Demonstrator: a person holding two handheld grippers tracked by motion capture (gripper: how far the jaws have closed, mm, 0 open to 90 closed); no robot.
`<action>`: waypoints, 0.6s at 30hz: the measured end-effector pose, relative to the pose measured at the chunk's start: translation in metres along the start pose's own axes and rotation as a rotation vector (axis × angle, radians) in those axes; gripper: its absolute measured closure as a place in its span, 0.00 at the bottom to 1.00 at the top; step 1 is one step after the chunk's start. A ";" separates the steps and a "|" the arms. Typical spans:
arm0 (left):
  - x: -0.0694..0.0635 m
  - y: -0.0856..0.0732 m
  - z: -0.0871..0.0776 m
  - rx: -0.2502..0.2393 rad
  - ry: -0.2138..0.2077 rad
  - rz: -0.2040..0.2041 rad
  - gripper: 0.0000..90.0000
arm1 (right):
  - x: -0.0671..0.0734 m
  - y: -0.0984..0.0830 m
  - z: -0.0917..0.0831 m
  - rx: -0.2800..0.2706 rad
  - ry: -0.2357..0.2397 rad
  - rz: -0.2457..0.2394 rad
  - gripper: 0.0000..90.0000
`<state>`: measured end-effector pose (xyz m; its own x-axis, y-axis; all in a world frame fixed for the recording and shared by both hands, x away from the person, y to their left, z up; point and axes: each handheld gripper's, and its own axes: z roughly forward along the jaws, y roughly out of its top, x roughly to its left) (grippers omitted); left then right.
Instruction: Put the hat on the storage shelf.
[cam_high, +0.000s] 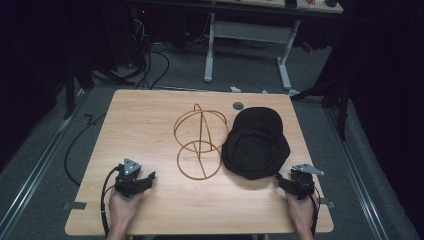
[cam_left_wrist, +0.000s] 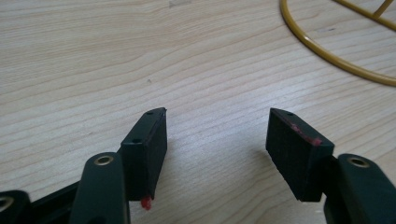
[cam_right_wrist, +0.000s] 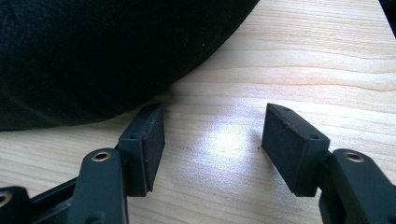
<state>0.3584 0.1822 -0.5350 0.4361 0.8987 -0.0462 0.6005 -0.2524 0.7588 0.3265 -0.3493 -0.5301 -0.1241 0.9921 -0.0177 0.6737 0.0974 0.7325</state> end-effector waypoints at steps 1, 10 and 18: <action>-0.001 0.001 -0.001 -0.011 -0.014 -0.007 0.43 | 0.000 0.000 0.000 0.000 0.000 0.000 0.44; -0.018 0.009 -0.002 -0.023 -0.067 0.040 0.44 | 0.000 0.000 0.000 0.000 0.000 0.000 0.44; -0.042 0.016 0.003 -0.014 -0.121 0.106 0.46 | 0.000 0.000 0.000 0.001 0.000 0.004 0.44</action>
<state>0.3514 0.1396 -0.5231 0.5744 0.8174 -0.0428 0.5376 -0.3374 0.7728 0.3265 -0.3494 -0.5299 -0.1218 0.9925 -0.0146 0.6752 0.0936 0.7316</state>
